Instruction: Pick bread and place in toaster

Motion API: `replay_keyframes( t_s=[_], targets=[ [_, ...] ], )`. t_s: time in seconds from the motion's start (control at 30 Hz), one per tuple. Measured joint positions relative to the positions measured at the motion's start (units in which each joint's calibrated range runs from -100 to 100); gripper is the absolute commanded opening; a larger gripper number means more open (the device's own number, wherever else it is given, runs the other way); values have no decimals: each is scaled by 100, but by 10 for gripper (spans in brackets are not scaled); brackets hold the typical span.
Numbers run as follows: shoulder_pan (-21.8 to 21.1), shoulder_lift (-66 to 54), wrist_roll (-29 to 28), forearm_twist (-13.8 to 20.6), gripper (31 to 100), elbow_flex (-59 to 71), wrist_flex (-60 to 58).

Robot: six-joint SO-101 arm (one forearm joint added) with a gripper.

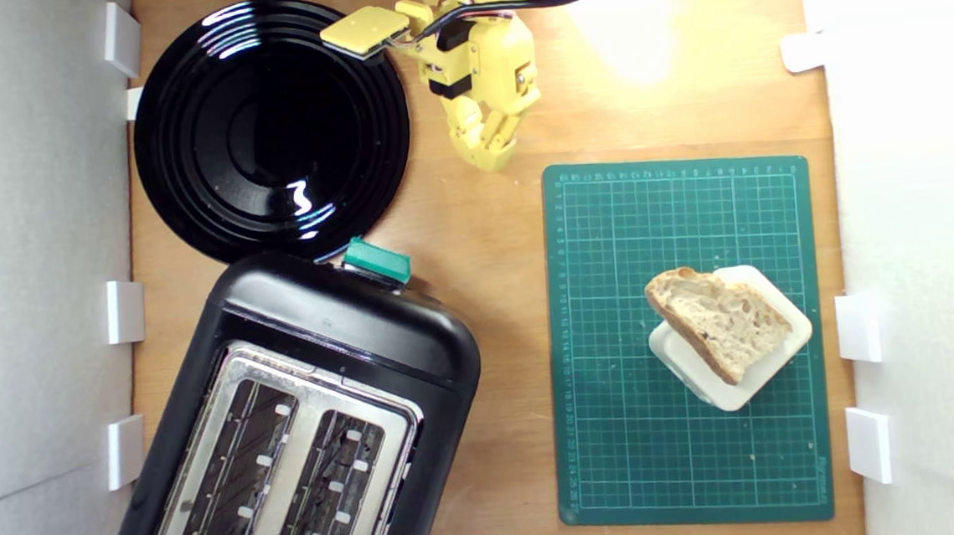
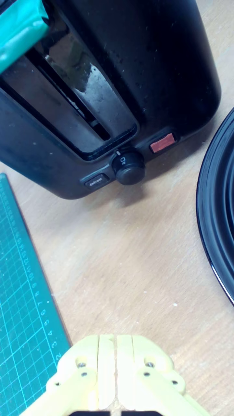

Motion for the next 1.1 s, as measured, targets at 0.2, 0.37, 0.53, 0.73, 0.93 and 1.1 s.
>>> replay_keyframes(
  t_s=[0.2,0.37,0.53,0.73,0.93,1.1],
  targets=[
    [0,0,0,0,324,0,0],
    [0,0,0,0,324,0,0],
    [-27,0,0,0,324,0,0],
    [-55,0,0,0,327,0,0],
    [-55,0,0,0,325,0,0],
    [-55,0,0,0,327,0,0]
  ],
)
